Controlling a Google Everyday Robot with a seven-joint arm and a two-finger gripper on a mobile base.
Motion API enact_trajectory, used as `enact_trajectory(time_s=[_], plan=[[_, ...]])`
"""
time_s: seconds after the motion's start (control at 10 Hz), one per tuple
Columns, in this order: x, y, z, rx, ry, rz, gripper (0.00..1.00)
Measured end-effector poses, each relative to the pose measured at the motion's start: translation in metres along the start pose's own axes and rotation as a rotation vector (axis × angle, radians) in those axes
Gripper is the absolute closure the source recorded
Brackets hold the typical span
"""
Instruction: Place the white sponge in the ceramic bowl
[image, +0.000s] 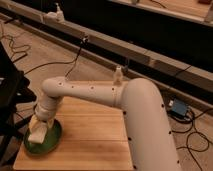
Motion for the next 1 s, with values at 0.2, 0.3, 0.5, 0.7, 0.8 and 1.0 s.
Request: enact_trajectory(time_s=[0.2, 0.3, 0.5, 0.7, 0.8, 1.0], plan=[[-0.0032, -0.0058, 0.0000, 0.012, -0.004, 0.003, 0.53], [-0.0042, -0.0068, -0.0005, 0.015, -0.006, 0.003, 0.44], [-0.0052, -0.0058, -0.0002, 0.013, -0.008, -0.001, 0.27], [-0.0061, -0.0041, 0.0011, 0.007, -0.009, -0.005, 0.24], [-0.0060, -0.0042, 0.0012, 0.007, -0.009, -0.005, 0.24], [-0.0060, -0.0042, 0.0012, 0.007, -0.009, -0.005, 0.24]])
